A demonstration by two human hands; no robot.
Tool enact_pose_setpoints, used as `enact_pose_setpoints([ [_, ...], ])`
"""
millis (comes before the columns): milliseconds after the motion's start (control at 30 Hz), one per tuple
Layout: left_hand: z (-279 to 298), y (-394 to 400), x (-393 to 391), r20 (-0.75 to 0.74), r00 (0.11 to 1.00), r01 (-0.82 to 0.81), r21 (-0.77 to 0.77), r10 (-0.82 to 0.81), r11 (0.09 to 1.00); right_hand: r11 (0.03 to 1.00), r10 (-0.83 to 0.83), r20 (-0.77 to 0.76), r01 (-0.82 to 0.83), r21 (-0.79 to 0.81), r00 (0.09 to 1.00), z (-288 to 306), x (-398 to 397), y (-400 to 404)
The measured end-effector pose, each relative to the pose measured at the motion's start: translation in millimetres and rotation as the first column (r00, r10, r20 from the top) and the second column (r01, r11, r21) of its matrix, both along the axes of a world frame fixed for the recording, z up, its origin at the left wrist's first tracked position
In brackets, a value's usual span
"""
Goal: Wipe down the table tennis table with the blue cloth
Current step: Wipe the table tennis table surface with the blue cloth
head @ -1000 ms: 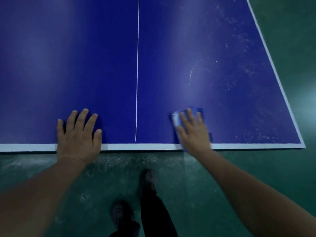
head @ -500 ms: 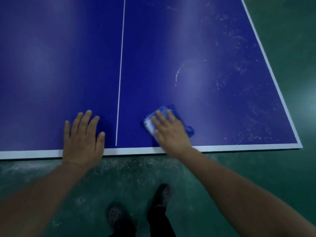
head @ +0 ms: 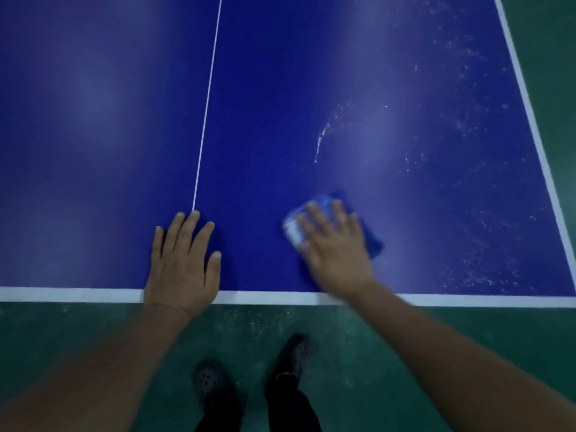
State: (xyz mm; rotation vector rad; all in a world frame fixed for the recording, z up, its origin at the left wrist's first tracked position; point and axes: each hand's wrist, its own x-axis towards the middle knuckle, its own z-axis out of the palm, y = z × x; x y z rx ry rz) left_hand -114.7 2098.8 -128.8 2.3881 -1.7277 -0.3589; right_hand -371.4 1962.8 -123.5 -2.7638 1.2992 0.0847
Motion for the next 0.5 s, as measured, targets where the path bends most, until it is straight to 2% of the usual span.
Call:
enact_pose_setpoints([
  [67,0.1,-0.3,-0.5,0.009,1.000,0.002,0.005,-0.002,1.000,0.951,-0.310,-0.058,0.310,-0.007,0.949,2.0,-30.9,-51.1],
  [100,-0.1,0.1,-1.0,0.007,1.000,0.002,0.001,-0.002,1.000,0.913,-0.404,-0.059,0.406,0.030,0.913,4.1,-41.0,-64.2],
  [133,-0.9,1.1,-1.3,-0.001,1.000,-0.005,-0.011,0.005,1.000,0.904,-0.424,-0.040,0.425,0.050,0.905,5.8,-39.7,-64.9],
  [167,-1.8,2.1,-1.4,-0.013,1.000,-0.017,-0.029,0.016,0.999,0.927,-0.374,-0.029,0.375,0.031,0.927,6.2,-28.0,-56.0],
  [233,-3.8,3.5,-0.9,-0.031,0.999,-0.047,-0.064,0.045,0.997,0.994,-0.105,-0.016,0.105,0.006,0.994,4.0,12.1,-17.9],
  [300,-5.0,2.8,-1.0,-0.032,0.998,-0.059,-0.099,0.056,0.993,0.977,0.204,0.055,-0.207,0.053,0.977,1.6,63.1,12.0],
  [333,-5.6,2.0,-1.2,-0.030,0.998,-0.054,-0.110,0.051,0.992,0.948,0.300,0.083,-0.306,0.088,0.950,4.2,89.2,17.8],
  [433,-4.8,-1.1,0.1,-0.013,0.999,-0.049,-0.088,0.048,0.995,0.906,0.396,0.132,-0.410,0.103,0.909,5.5,131.2,-28.8],
  [500,-3.0,-2.3,0.1,-0.007,0.999,-0.047,-0.045,0.047,0.998,0.962,0.273,0.034,-0.273,-0.009,0.961,-2.3,119.4,-100.2],
])
